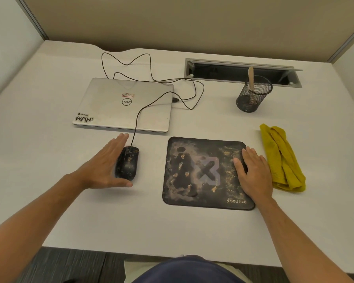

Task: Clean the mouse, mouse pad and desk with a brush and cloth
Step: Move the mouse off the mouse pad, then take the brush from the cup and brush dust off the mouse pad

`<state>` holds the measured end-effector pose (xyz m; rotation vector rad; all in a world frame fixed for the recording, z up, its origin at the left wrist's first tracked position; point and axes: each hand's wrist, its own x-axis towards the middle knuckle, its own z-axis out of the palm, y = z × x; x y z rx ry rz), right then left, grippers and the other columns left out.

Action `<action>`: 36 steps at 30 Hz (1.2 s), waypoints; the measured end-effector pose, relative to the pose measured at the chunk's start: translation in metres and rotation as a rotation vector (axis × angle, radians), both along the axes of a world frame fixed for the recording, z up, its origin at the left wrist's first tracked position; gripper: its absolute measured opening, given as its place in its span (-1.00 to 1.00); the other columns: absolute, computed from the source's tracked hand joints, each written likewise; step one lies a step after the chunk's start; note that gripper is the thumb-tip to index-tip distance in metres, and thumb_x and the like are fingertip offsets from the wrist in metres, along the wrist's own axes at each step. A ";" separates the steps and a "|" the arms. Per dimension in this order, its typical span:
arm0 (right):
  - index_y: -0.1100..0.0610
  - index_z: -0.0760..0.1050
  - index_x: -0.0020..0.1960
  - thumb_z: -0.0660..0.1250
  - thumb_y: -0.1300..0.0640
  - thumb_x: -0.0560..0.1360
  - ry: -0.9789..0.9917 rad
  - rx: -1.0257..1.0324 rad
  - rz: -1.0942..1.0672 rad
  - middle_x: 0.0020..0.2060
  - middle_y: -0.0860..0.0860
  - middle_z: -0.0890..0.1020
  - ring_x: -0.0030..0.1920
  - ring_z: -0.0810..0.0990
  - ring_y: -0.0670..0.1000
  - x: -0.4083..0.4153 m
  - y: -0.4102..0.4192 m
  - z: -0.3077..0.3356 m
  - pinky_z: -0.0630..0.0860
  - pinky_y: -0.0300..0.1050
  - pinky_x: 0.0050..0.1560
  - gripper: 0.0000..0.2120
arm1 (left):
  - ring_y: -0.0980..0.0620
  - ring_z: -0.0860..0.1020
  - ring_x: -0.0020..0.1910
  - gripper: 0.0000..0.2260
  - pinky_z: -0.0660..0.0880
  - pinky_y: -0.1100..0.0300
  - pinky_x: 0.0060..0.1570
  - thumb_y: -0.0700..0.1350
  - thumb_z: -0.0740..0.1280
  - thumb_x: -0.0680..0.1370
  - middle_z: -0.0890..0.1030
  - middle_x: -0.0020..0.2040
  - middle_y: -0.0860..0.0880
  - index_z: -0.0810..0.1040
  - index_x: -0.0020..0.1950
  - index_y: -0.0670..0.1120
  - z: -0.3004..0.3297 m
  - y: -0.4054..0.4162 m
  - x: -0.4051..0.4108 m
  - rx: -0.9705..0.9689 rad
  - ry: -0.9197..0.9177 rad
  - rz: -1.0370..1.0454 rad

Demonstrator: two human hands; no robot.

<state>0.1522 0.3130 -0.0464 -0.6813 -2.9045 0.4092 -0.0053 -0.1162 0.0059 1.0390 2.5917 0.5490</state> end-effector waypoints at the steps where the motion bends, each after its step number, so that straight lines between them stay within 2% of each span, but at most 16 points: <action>1: 0.05 0.24 0.50 -0.15 -0.35 0.56 -0.001 0.000 0.000 0.48 0.02 0.30 0.49 0.21 0.03 0.000 0.000 0.000 0.05 0.01 0.50 -0.31 | 0.18 -0.21 0.53 0.14 -0.16 0.22 0.47 0.48 0.37 0.27 -0.21 0.58 0.14 -0.28 0.56 0.10 0.004 0.006 0.001 0.032 0.029 0.006; 3: 0.05 0.25 0.50 -0.15 -0.34 0.56 -0.001 0.004 0.001 0.48 0.02 0.30 0.49 0.21 0.03 0.000 -0.001 0.000 0.05 0.01 0.50 -0.31 | 0.17 -0.15 0.54 0.04 -0.06 0.12 0.47 0.46 0.32 0.34 -0.15 0.59 0.13 -0.22 0.57 0.10 0.011 0.021 0.003 0.092 0.084 0.046; 5: 0.05 0.25 0.50 -0.14 -0.34 0.56 -0.001 0.004 0.001 0.48 0.02 0.30 0.49 0.21 0.03 0.000 0.000 0.000 0.04 -0.01 0.49 -0.31 | 0.19 -0.14 0.54 -0.12 -0.03 0.13 0.46 0.40 0.22 0.46 -0.11 0.58 0.14 -0.15 0.59 0.07 0.014 0.043 0.009 0.115 0.166 0.061; 8: 0.06 0.24 0.50 -0.14 -0.34 0.57 -0.008 -0.002 0.003 0.49 0.02 0.29 0.50 0.19 0.02 0.001 0.000 0.001 0.05 0.01 0.50 -0.32 | 0.18 -0.10 0.53 -0.34 0.04 0.09 0.48 0.29 0.06 0.58 0.05 0.57 0.02 0.07 0.57 -0.05 0.006 0.082 0.023 0.110 0.260 0.030; 10: 0.07 0.23 0.51 -0.11 -0.31 0.58 -0.009 -0.011 0.005 0.49 0.02 0.29 0.50 0.19 0.01 0.002 0.000 0.003 0.06 0.01 0.51 -0.34 | 0.15 -0.08 0.53 -0.42 0.04 0.03 0.50 0.22 0.00 0.63 0.10 0.57 -0.02 0.15 0.55 -0.08 -0.005 0.106 0.034 0.109 0.216 0.037; 12: 0.07 0.24 0.50 -0.05 -0.28 0.59 0.006 -0.042 -0.004 0.48 0.02 0.31 0.50 0.20 0.01 0.001 -0.001 0.005 0.07 -0.01 0.50 -0.37 | 0.09 -0.08 0.55 -0.47 -0.05 0.07 0.52 0.16 -0.04 0.66 0.08 0.58 -0.03 0.13 0.56 -0.08 -0.018 0.125 0.039 0.096 0.141 0.081; 14: 0.09 0.28 0.48 0.00 -0.26 0.59 0.049 -0.094 -0.017 0.46 0.03 0.34 0.49 0.22 0.01 0.001 -0.002 0.009 0.12 -0.03 0.48 -0.40 | 0.03 -0.04 0.56 -0.50 -0.16 0.16 0.49 0.10 -0.02 0.67 0.08 0.58 -0.07 0.13 0.56 -0.11 -0.029 0.138 0.039 0.093 0.125 0.137; 18: 0.09 0.31 0.47 0.08 -0.22 0.59 0.140 -0.158 -0.037 0.44 0.02 0.37 0.46 0.27 0.01 -0.008 -0.004 0.020 0.21 -0.07 0.42 -0.43 | -0.08 0.04 0.55 -0.54 -0.11 0.09 0.50 0.01 -0.01 0.68 0.16 0.55 -0.15 0.16 0.54 -0.17 -0.041 0.144 0.034 0.110 0.128 0.244; 22: 0.13 0.42 0.39 0.19 -0.10 0.59 0.279 -0.161 -0.042 0.34 0.08 0.49 0.36 0.39 0.06 -0.032 0.002 0.042 0.28 -0.10 0.32 -0.54 | -0.05 0.01 0.55 -0.48 -0.18 0.12 0.49 0.04 -0.12 0.65 0.13 0.56 -0.14 0.09 0.56 -0.17 -0.048 0.141 0.032 0.068 0.117 0.240; 25: 0.18 0.50 0.29 0.27 -0.01 0.58 0.414 -0.145 -0.021 0.22 0.11 0.58 0.24 0.49 0.11 -0.057 0.013 0.064 0.35 -0.09 0.24 -0.63 | -0.03 0.02 0.55 -0.47 -0.18 0.14 0.49 0.04 -0.12 0.65 0.14 0.56 -0.13 0.10 0.56 -0.18 -0.050 0.141 0.031 0.071 0.117 0.243; 27: 0.19 0.53 0.25 0.28 0.02 0.57 0.462 -0.138 -0.024 0.16 0.11 0.61 0.17 0.52 0.10 -0.079 0.023 0.078 0.39 -0.11 0.15 -0.66 | -0.03 0.03 0.55 -0.48 -0.18 0.13 0.50 0.03 -0.11 0.65 0.15 0.56 -0.14 0.11 0.56 -0.19 -0.051 0.141 0.031 0.072 0.122 0.242; 29: 0.18 0.56 0.20 0.28 0.04 0.57 0.497 -0.154 -0.052 0.07 0.10 0.63 0.06 0.54 0.07 -0.104 0.035 0.091 0.39 -0.21 0.00 -0.70 | -0.04 0.04 0.55 -0.48 -0.16 0.12 0.50 0.02 -0.10 0.65 0.16 0.56 -0.14 0.11 0.55 -0.20 -0.052 0.141 0.031 0.075 0.125 0.239; 32: 0.18 0.59 0.08 0.27 0.04 0.55 0.534 -0.149 -0.086 -0.07 0.09 0.64 -0.11 0.48 -0.02 -0.141 0.053 0.103 0.29 -0.37 -0.21 -0.76 | -0.01 0.02 0.56 -0.48 -0.18 0.15 0.50 0.03 -0.11 0.64 0.14 0.56 -0.12 0.09 0.56 -0.18 -0.052 0.142 0.032 0.074 0.121 0.236; 34: 0.17 0.60 0.07 0.29 0.04 0.54 0.538 -0.140 -0.122 -0.07 0.10 0.65 -0.12 0.46 -0.06 -0.164 0.063 0.108 0.38 -0.36 -0.20 -0.76 | 0.01 0.01 0.56 -0.47 -0.17 0.14 0.50 0.04 -0.12 0.64 0.13 0.57 -0.11 0.09 0.56 -0.17 -0.051 0.142 0.032 0.077 0.119 0.239; 36: 0.19 0.57 0.17 0.29 -0.01 0.55 0.501 -0.112 -0.170 0.02 0.10 0.64 -0.02 0.53 0.00 -0.184 0.072 0.109 0.49 -0.18 -0.07 -0.68 | 0.02 0.01 0.55 -0.47 -0.17 0.15 0.50 0.04 -0.12 0.64 0.13 0.57 -0.10 0.09 0.56 -0.17 -0.051 0.143 0.033 0.081 0.116 0.241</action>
